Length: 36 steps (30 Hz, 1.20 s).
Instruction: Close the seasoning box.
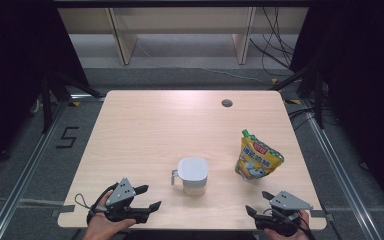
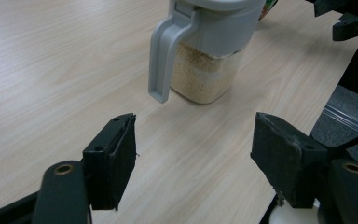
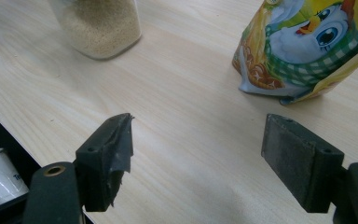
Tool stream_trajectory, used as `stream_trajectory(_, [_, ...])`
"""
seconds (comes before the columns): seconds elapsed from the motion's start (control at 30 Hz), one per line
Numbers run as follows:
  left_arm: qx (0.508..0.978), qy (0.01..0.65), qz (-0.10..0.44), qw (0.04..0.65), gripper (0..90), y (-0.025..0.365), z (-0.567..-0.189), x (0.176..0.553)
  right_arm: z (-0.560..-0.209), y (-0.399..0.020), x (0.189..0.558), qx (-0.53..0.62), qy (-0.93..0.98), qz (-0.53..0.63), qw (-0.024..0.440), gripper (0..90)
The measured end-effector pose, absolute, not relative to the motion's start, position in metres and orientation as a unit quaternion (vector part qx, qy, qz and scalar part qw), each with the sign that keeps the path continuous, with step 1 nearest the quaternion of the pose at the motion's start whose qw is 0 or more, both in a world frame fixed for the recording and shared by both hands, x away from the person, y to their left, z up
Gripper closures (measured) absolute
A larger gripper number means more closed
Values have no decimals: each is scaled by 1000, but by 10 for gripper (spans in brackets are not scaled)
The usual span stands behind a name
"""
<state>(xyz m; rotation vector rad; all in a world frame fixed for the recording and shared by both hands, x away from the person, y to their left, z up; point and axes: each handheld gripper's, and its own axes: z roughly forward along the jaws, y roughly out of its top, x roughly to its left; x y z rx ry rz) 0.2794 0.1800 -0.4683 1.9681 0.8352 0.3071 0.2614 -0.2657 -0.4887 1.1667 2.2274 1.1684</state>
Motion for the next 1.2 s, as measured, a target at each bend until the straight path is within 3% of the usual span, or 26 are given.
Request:
stream_trajectory(0.47, [835,334,135,415,264,184,-490,263,-489,-264,261,409,793,412,182,258])
stream_trajectory(1.2, [827,343,139,423,221,180,-497,262,-491,-266,263,407,807,388,181,219])
